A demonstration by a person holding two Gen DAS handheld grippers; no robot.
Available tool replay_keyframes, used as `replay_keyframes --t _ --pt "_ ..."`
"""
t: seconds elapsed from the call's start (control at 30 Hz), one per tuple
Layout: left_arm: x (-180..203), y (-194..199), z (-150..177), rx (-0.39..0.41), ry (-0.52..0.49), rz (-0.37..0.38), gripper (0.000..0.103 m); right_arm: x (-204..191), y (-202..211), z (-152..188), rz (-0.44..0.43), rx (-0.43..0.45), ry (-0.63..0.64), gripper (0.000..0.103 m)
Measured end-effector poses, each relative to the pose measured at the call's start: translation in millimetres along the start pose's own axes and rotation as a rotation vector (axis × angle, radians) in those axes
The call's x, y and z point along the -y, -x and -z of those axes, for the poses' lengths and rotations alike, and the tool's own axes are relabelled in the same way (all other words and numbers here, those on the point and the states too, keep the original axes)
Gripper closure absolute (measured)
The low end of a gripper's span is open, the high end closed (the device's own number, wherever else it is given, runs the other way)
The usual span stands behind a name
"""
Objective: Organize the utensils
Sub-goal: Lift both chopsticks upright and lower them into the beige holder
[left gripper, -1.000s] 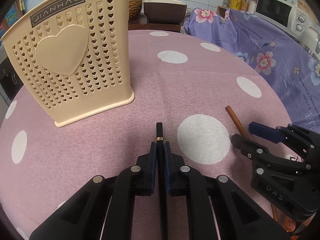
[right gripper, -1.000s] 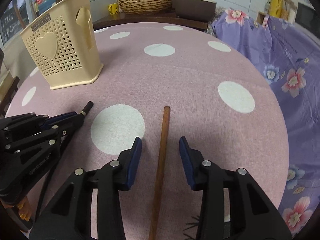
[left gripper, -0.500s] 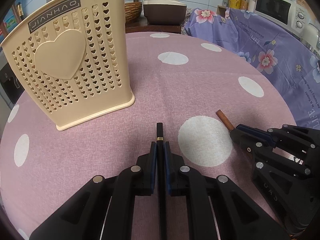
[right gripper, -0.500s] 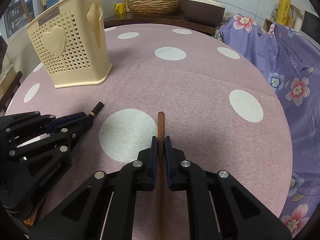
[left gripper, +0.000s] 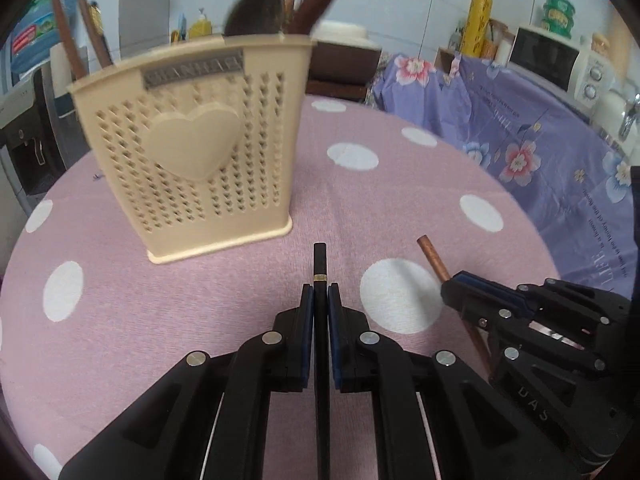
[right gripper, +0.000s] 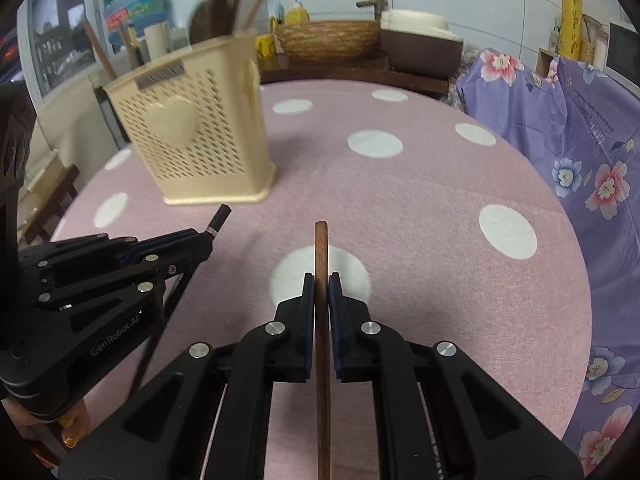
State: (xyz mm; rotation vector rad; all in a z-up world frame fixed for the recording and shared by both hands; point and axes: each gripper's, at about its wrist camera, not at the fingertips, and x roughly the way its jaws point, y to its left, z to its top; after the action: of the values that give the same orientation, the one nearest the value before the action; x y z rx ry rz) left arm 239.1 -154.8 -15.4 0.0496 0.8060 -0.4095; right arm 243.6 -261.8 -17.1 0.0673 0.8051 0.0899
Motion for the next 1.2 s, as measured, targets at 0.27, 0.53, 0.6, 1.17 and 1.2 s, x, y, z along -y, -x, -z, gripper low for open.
replay_keyframes --t 0.27,0.53,0.6,1.17,1.2 --pt "-26 80 -14 0.172 0.054 0.026 0.095 -28 66 -23 -0.091 0.166 0.011 0.095" --pt "-48 127 -26 0.276 0.088 -0.008 0.095 -45 110 -42 -0.109 0.275 0.031 0.095" --pt "-53 134 -27 0.292 0.093 -0.017 0.095 -49 117 -45 -0.113 0.286 0.036 0.095" --pt "-68 149 -31 0.338 0.109 -0.006 0.095 -62 119 -53 -0.120 0.285 0.036 0.095" --pt "-68 149 -33 0.340 0.111 -0.005 0.095 -63 120 -54 -0.121 0.286 0.037 0.095"
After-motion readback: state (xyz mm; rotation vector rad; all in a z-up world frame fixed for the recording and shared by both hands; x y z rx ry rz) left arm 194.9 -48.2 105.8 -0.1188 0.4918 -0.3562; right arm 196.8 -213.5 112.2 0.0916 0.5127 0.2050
